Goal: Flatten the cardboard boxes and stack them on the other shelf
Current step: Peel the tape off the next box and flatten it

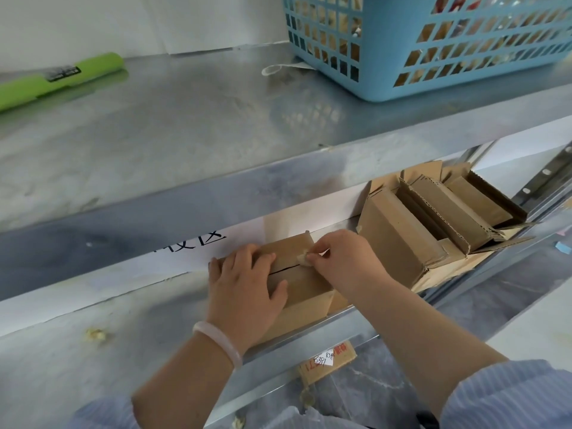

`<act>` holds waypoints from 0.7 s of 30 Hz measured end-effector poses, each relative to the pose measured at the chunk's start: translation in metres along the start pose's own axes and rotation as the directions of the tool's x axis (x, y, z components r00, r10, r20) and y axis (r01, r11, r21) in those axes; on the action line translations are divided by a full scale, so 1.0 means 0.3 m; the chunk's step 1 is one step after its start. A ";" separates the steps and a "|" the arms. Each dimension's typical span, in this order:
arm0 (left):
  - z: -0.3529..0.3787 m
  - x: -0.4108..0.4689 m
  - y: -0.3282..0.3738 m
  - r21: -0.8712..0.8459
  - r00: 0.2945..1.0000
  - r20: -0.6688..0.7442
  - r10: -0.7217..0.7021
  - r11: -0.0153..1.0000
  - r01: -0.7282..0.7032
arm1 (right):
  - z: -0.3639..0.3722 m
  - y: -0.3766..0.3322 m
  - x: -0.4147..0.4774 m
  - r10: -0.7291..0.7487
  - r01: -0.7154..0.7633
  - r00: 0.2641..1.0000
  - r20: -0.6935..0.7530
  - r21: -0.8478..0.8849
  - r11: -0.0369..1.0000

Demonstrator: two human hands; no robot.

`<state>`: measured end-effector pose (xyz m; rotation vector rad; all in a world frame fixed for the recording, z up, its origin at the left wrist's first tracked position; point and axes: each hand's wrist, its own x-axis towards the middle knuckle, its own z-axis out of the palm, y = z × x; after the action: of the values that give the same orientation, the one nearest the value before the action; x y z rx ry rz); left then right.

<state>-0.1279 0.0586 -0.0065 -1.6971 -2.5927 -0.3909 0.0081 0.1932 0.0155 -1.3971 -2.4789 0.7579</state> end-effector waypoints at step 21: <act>0.023 0.016 0.045 0.130 0.996 0.074 -0.050 0.991 0.040 | -0.017 0.103 0.008 -0.235 0.217 0.959 -0.157 -0.120 0.969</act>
<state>-0.1169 0.0696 -0.0100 -1.6461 -2.6493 -0.1577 0.0317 0.2101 0.0035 -1.1279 -2.5138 0.4500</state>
